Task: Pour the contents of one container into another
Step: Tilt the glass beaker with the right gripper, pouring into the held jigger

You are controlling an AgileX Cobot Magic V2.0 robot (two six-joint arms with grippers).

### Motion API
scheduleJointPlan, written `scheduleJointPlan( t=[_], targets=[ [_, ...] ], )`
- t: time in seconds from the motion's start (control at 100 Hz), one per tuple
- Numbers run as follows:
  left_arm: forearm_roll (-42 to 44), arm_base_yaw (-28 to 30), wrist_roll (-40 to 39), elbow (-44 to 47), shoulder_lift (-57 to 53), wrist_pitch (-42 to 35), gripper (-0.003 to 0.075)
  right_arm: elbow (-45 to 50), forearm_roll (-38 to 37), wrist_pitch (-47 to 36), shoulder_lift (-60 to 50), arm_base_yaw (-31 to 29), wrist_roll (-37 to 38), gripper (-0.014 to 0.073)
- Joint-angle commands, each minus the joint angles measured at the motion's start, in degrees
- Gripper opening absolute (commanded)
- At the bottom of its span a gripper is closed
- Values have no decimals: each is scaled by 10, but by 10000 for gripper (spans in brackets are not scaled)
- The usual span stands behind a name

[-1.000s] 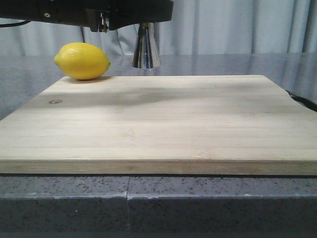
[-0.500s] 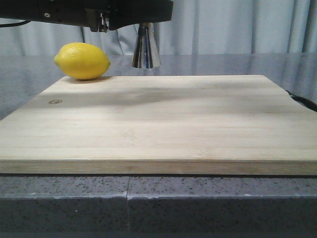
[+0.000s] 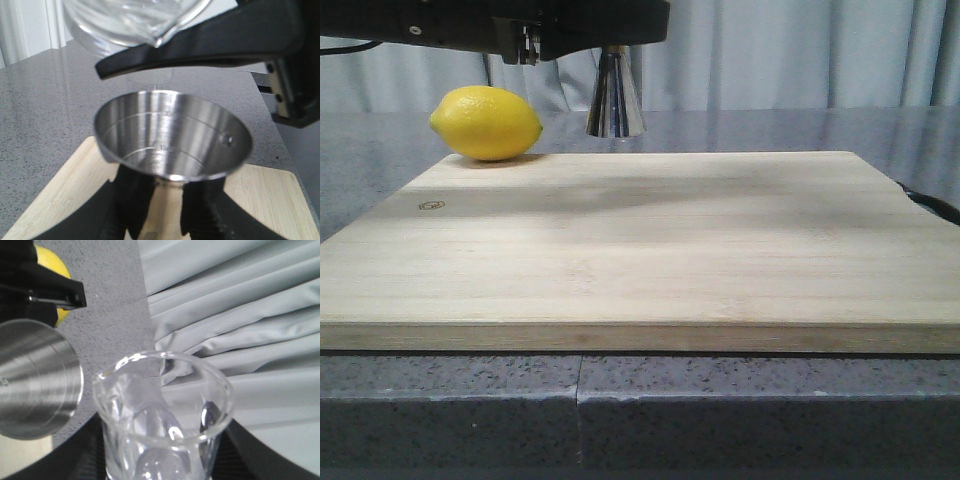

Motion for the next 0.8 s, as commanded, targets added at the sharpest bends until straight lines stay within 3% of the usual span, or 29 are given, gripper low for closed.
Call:
scheduleJointPlan(
  t=[0.0, 0.79],
  targets=[
    [-51, -5, -5, -17, -30, 56, 220, -22, -52, -43, -17, 0, -3, 288],
    [-51, -5, -5, -17, -30, 56, 220, -22, -127, -68, -17, 0, -3, 288]
  ],
)
